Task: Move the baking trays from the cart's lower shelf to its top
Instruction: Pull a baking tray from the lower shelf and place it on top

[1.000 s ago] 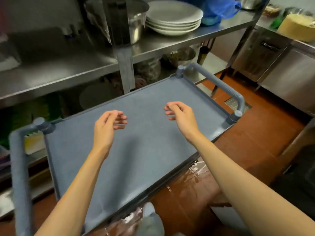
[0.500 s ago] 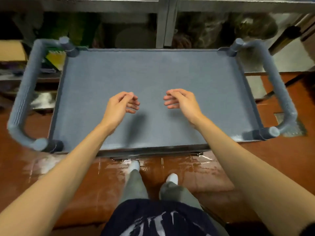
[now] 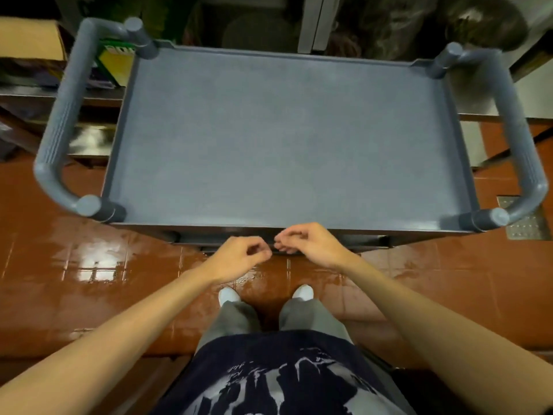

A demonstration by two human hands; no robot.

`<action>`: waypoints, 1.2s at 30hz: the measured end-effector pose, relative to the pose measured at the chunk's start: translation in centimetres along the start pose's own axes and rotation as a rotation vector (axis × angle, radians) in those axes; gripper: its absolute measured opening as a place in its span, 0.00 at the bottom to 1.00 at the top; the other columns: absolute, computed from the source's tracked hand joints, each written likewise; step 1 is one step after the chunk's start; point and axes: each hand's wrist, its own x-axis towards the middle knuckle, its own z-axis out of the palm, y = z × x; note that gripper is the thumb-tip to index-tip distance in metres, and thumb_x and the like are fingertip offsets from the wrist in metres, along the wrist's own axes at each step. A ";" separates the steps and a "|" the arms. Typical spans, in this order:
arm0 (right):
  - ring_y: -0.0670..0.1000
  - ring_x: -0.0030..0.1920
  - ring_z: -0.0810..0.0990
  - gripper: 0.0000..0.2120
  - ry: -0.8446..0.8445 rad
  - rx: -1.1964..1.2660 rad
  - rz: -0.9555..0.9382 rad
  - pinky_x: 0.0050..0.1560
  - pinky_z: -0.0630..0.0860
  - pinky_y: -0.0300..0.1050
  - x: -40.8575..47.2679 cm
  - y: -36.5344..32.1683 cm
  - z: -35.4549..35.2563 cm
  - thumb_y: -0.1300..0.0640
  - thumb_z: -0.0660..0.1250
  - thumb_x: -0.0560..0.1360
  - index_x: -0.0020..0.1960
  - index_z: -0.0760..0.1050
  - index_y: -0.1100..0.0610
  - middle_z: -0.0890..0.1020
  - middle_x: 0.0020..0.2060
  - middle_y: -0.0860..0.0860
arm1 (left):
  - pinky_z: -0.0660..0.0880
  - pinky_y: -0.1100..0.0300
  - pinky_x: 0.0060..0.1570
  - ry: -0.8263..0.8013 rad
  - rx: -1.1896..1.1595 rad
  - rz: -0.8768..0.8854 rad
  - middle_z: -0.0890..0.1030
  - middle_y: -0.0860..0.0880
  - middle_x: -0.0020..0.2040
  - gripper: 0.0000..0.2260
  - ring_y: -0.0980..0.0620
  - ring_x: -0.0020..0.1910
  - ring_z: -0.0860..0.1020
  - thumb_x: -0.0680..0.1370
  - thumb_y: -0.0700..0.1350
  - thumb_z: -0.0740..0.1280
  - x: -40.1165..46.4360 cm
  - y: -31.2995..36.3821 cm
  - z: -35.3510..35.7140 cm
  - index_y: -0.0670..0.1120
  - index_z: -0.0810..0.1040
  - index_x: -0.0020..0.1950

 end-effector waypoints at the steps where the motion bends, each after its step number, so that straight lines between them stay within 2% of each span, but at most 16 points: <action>1: 0.48 0.52 0.83 0.10 0.004 -0.136 -0.001 0.57 0.78 0.43 0.0 1.1 0.6 0.56 0.66 0.78 0.58 0.80 0.55 0.85 0.52 0.53 | 0.77 0.56 0.54 -0.023 0.065 0.003 0.83 0.52 0.51 0.08 0.56 0.49 0.80 0.80 0.49 0.66 0.1 -1.1 0.4 0.50 0.81 0.55; 5: 0.50 0.61 0.78 0.20 0.000 -0.485 0.089 0.63 0.74 0.45 1.5 4.6 1.6 0.51 0.66 0.77 0.68 0.73 0.50 0.80 0.63 0.50 | 0.70 0.53 0.66 -0.099 0.256 -0.014 0.77 0.49 0.65 0.17 0.51 0.64 0.75 0.80 0.52 0.64 1.7 -5.1 0.2 0.48 0.75 0.66; 9: 0.54 0.67 0.74 0.27 0.035 -0.551 0.216 0.68 0.70 0.50 4.6 8.0 1.1 0.49 0.64 0.76 0.73 0.65 0.52 0.75 0.69 0.53 | 0.66 0.53 0.69 -0.111 0.367 -0.004 0.74 0.46 0.71 0.21 0.47 0.70 0.71 0.80 0.53 0.63 4.4 -8.2 -0.4 0.47 0.70 0.71; 12: 0.56 0.63 0.76 0.24 0.071 -0.627 0.294 0.63 0.72 0.49 7.7 11.3 0.9 0.47 0.64 0.76 0.70 0.69 0.54 0.77 0.65 0.55 | 0.69 0.52 0.67 -0.144 0.494 -0.043 0.74 0.44 0.71 0.23 0.45 0.69 0.72 0.81 0.54 0.61 7.3 -10.9 0.7 0.45 0.69 0.72; 14: 0.58 0.61 0.76 0.21 0.067 -0.686 0.317 0.57 0.71 0.46 9.9 13.6 1.0 0.48 0.63 0.77 0.67 0.70 0.55 0.78 0.62 0.58 | 0.72 0.51 0.62 -0.148 0.523 -0.121 0.77 0.41 0.67 0.22 0.43 0.65 0.76 0.81 0.56 0.58 9.5 -12.9 1.7 0.43 0.72 0.69; 16: 0.60 0.61 0.75 0.19 0.066 -0.769 0.333 0.58 0.71 0.47 12.1 15.6 1.2 0.50 0.61 0.79 0.66 0.70 0.58 0.77 0.63 0.60 | 0.71 0.52 0.59 -0.134 0.525 -0.212 0.77 0.39 0.66 0.22 0.41 0.64 0.76 0.82 0.57 0.56 11.4 -14.6 2.6 0.42 0.73 0.66; 19: 0.61 0.62 0.75 0.18 0.116 -0.862 0.331 0.57 0.71 0.48 15.2 18.2 1.2 0.53 0.61 0.79 0.66 0.70 0.59 0.75 0.64 0.60 | 0.70 0.51 0.62 -0.120 0.527 -0.270 0.76 0.38 0.67 0.22 0.39 0.65 0.75 0.83 0.55 0.55 14.4 -17.1 4.0 0.41 0.71 0.68; 22: 0.62 0.59 0.77 0.16 0.218 -0.911 0.295 0.53 0.73 0.49 17.3 20.4 0.7 0.56 0.66 0.76 0.62 0.72 0.59 0.78 0.60 0.60 | 0.71 0.49 0.62 -0.056 0.561 -0.244 0.75 0.38 0.68 0.20 0.39 0.65 0.75 0.82 0.52 0.58 16.9 -19.2 5.4 0.42 0.68 0.70; 25: 0.62 0.58 0.77 0.12 0.275 -0.952 0.262 0.55 0.73 0.50 19.2 22.7 0.0 0.61 0.65 0.75 0.58 0.74 0.60 0.79 0.58 0.60 | 0.74 0.49 0.59 0.051 0.665 -0.178 0.76 0.39 0.66 0.19 0.39 0.62 0.76 0.80 0.50 0.63 18.9 -21.3 6.5 0.41 0.71 0.68; 31: 0.64 0.70 0.67 0.23 0.380 -1.058 0.183 0.71 0.63 0.55 21.8 26.5 -0.6 0.64 0.67 0.73 0.67 0.68 0.59 0.70 0.69 0.62 | 0.67 0.47 0.67 0.132 0.720 -0.078 0.74 0.39 0.69 0.24 0.38 0.67 0.71 0.78 0.45 0.66 21.8 -24.3 7.5 0.44 0.66 0.73; 36: 0.64 0.67 0.69 0.20 0.538 -1.138 0.252 0.66 0.67 0.57 22.0 28.5 -1.5 0.65 0.65 0.75 0.66 0.69 0.61 0.72 0.66 0.62 | 0.70 0.49 0.65 0.166 0.761 -0.016 0.76 0.40 0.66 0.21 0.40 0.65 0.74 0.79 0.44 0.66 23.0 -25.3 8.0 0.44 0.68 0.71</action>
